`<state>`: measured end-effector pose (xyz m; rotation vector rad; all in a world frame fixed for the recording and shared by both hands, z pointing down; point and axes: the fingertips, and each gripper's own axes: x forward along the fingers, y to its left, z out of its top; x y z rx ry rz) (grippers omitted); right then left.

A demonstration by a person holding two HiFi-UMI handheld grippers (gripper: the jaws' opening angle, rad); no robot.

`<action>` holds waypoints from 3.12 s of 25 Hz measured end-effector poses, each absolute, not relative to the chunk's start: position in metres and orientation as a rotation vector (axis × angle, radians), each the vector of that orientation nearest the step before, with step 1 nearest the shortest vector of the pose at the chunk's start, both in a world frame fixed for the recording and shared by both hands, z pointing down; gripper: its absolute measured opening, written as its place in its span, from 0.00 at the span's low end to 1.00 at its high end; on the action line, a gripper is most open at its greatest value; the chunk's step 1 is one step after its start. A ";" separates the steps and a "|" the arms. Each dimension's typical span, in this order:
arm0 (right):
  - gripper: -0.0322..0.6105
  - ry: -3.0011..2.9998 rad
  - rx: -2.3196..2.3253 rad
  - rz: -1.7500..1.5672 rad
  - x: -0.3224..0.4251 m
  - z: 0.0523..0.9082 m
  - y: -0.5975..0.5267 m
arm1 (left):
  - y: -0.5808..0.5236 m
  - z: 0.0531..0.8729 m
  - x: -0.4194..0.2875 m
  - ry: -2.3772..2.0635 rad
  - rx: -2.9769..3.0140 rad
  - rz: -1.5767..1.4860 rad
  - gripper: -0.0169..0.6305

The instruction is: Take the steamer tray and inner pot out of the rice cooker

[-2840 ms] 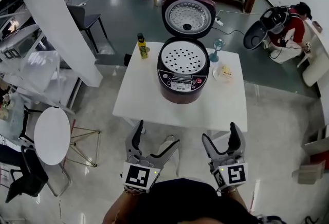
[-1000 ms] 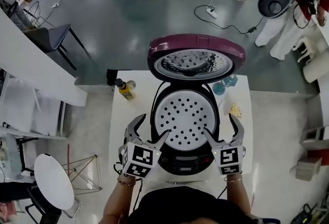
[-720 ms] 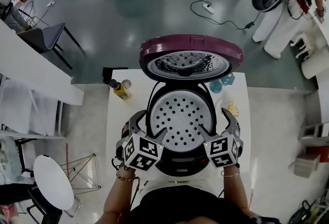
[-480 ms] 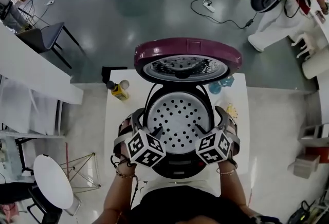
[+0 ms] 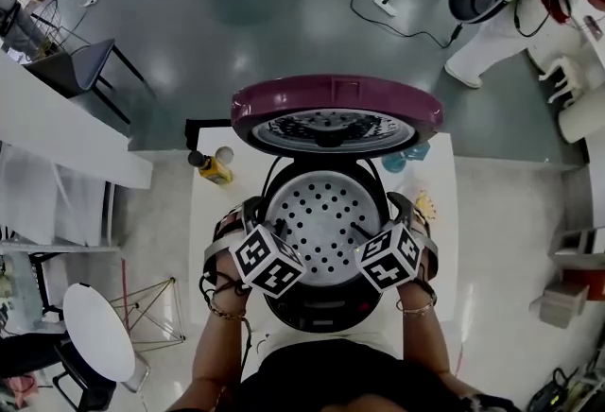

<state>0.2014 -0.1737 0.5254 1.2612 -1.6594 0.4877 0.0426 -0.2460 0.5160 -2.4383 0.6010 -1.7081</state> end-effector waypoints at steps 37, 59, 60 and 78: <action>0.12 -2.181 1.911 -0.144 0.189 0.363 -0.167 | -0.234 0.482 0.048 0.794 -2.723 -1.495 0.25; 0.11 -2.200 2.231 0.054 0.217 0.332 -0.050 | -0.153 0.370 0.067 0.789 -2.917 -0.894 0.09; 0.11 -2.198 2.241 0.052 0.223 0.329 -0.041 | -0.145 0.368 0.073 0.774 -2.919 -0.884 0.09; 0.11 -2.025 2.232 0.278 0.377 0.371 0.123 | 0.030 0.408 0.224 0.623 -2.902 -1.058 0.11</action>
